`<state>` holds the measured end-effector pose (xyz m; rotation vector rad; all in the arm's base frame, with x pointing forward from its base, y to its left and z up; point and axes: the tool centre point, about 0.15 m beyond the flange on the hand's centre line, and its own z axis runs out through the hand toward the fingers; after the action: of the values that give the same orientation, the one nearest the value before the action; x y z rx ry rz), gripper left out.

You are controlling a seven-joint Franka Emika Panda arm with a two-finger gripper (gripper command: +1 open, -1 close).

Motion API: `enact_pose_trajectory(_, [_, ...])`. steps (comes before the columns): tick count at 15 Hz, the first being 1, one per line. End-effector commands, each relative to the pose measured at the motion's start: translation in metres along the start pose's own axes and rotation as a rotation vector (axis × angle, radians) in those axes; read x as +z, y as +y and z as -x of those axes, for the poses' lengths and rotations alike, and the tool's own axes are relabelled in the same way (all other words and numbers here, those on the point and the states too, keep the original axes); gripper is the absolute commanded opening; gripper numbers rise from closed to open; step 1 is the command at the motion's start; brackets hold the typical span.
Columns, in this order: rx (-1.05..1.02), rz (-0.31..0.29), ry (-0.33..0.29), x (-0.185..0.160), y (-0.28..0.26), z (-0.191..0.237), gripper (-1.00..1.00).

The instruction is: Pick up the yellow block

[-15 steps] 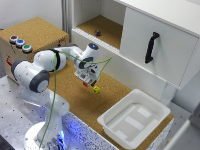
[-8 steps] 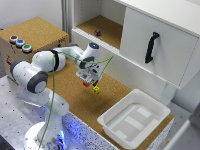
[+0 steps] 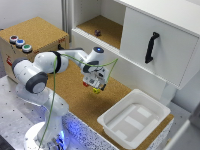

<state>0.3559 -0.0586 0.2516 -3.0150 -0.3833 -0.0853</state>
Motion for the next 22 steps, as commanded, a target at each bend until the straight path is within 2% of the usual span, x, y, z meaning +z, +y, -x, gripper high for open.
enact_pose_trajectory(1, [-0.017,-0.019,-0.053,0.038,0.008,-0.036,1.0])
enact_pose_trajectory(9, [0.027,0.042,-0.061,0.048,-0.004,-0.039,1.0])
enact_pose_trajectory(10, [0.03,0.037,-0.065,0.049,-0.004,-0.038,-1.0])
enact_pose_trajectory(15, [0.035,0.063,-0.076,0.051,-0.008,-0.038,-1.0])
enact_pose_trajectory(22, [0.037,0.09,-0.074,0.038,-0.006,-0.025,-1.0])
